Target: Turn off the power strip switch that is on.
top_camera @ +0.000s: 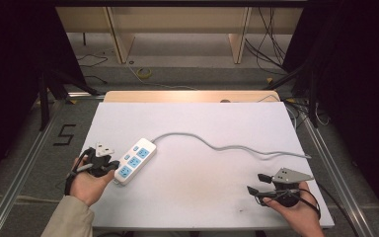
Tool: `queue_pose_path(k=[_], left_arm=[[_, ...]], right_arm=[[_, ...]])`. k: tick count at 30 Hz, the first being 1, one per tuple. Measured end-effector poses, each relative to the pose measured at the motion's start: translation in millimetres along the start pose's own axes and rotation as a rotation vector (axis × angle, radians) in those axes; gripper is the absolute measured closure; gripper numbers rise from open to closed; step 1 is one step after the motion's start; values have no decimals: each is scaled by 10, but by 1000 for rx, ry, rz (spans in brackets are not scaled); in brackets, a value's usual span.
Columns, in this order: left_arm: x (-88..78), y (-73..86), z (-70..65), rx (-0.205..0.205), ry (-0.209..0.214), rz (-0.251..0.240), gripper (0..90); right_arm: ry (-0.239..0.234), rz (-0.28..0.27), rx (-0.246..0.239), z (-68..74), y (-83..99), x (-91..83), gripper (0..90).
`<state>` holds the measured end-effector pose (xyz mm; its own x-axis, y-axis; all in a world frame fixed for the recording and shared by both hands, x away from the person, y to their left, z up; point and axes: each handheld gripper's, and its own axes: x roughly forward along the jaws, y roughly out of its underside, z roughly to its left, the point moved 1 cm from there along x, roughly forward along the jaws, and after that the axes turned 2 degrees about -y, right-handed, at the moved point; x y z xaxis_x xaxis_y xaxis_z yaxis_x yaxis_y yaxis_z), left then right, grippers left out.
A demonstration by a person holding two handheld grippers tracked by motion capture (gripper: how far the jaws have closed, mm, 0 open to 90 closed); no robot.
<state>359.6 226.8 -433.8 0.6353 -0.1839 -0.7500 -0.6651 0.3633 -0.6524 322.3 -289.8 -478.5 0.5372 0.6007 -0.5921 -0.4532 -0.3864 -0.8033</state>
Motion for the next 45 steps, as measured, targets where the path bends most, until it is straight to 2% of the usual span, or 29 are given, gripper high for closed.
queue_pose_path(k=[45], left_arm=[[17, -83, 69, 4, 9, 77, 900]], right_arm=[[2, 1, -1, -2, 0, -1, 375]])
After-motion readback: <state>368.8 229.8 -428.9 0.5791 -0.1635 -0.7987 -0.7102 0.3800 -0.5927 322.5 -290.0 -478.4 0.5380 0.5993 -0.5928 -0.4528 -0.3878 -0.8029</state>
